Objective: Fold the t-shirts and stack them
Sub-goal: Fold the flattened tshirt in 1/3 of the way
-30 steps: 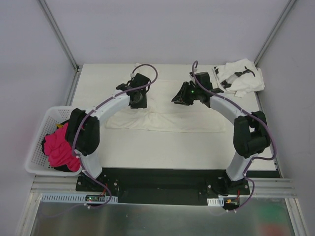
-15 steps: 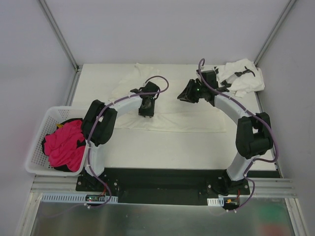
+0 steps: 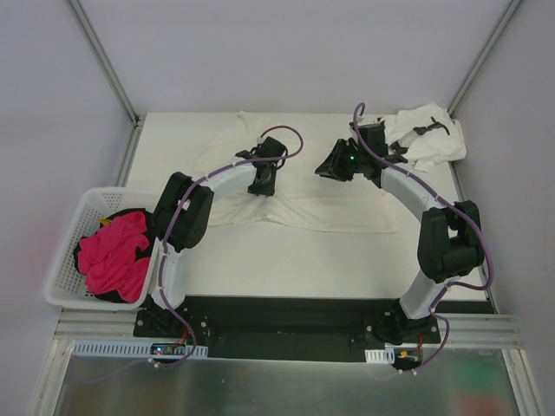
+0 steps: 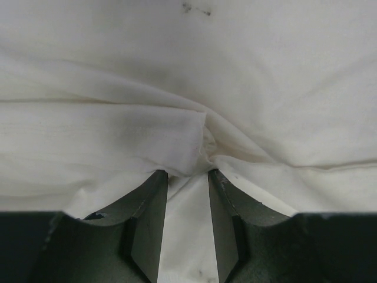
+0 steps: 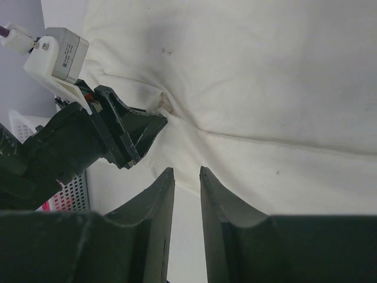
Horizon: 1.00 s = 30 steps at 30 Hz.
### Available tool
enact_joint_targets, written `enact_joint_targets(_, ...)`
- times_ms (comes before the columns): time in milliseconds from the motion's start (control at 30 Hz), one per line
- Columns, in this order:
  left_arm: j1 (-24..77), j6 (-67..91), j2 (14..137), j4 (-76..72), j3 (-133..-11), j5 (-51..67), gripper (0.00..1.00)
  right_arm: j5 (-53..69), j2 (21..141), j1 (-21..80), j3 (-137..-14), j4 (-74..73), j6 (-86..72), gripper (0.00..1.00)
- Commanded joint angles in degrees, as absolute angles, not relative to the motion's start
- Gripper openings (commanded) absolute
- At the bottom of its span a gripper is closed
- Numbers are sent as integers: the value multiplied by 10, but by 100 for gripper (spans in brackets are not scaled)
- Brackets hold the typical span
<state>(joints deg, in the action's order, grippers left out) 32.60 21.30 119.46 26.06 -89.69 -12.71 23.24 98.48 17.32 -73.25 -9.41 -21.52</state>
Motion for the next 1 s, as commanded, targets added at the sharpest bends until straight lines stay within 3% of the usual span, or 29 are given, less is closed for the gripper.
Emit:
enact_joint_targets(0,318,192,1213,260,-935,-159,33,232,962,168,-730,-92,-205,27)
enact_joint_targets(133,310,192,1201,261,-933,-154,33,233,961,163,-729,-92,-205,27)
enact_joint_targets(533,319,257,1092,261,-746,-149,31,222,941,161,-708,-90,-212,27)
enact_joint_targets(967,335,258,1063,263,-742,-169,31,219,927,152,-698,-88,-217,27)
